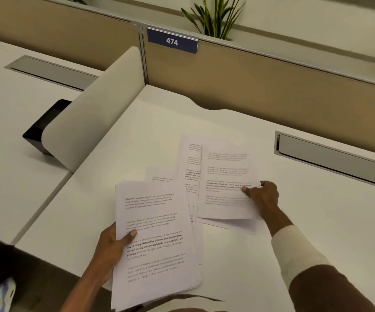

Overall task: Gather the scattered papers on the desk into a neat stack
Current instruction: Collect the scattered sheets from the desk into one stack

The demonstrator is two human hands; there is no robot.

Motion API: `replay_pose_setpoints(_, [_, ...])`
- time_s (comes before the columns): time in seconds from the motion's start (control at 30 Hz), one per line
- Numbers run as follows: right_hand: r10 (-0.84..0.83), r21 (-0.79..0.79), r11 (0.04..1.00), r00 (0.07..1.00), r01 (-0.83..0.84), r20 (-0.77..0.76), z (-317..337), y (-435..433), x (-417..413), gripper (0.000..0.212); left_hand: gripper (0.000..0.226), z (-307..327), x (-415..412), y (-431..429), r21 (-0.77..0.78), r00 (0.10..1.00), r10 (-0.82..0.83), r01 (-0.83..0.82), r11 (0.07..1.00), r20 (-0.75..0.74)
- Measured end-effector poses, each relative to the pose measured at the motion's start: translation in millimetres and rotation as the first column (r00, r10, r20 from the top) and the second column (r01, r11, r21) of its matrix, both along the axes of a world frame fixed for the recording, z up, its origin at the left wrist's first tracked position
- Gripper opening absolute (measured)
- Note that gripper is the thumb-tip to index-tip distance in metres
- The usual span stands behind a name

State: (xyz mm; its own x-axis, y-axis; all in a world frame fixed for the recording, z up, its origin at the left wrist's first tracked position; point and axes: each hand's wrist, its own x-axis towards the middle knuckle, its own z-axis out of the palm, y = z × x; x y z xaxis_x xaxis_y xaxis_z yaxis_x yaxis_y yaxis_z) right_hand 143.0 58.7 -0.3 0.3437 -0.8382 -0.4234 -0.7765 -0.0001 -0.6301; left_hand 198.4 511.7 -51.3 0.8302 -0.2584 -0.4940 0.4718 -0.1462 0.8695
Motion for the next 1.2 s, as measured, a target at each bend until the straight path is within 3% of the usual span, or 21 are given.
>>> replay_pose_setpoints(0.17, [0.000,-0.047,0.999,0.974,-0.011,-0.226,-12.4,25.4,-0.6,0.092,0.033,-0.9,7.0,-8.9,-0.011,1.000,0.021,-0.021,1.000,-0.003])
replay_pose_setpoints(0.37, [0.032,-0.143,0.984,0.903,-0.102,-0.429,-4.5,50.2,11.1,0.096,0.035,0.3,14.1,-13.2,0.006,1.000,0.005,-0.005,1.000,-0.003])
replay_pose_setpoints(0.77, [0.020,-0.036,0.998,0.887,-0.041,-0.462,1.6,43.4,23.6,0.101,0.036,-2.5,15.5,-14.8,0.034,1.000,0.004,-0.003,0.999,-0.023])
replay_pose_setpoints(0.87, [-0.014,-0.010,1.000,0.934,0.011,-0.357,-0.7,39.2,16.0,0.089,0.036,-3.7,16.5,-13.6,0.037,1.000,0.005,-0.004,0.999,-0.028])
replay_pose_setpoints(1.03, [-0.007,-0.034,0.999,0.998,0.005,-0.067,2.7,32.0,-6.3,0.047,0.035,-3.9,18.7,-14.9,0.034,0.999,0.008,-0.006,0.999,-0.042])
replay_pose_setpoints(1.13, [0.060,-0.079,0.996,0.981,-0.046,0.184,12.0,20.3,-19.5,0.033,0.033,-4.2,20.4,-17.2,0.019,0.999,-0.003,0.004,1.000,-0.043])
replay_pose_setpoints(1.2, [0.051,-0.014,0.999,0.925,-0.049,0.375,22.2,11.9,-25.9,0.033,0.033,-2.0,23.0,-19.9,0.019,0.999,-0.012,0.013,1.000,-0.040])
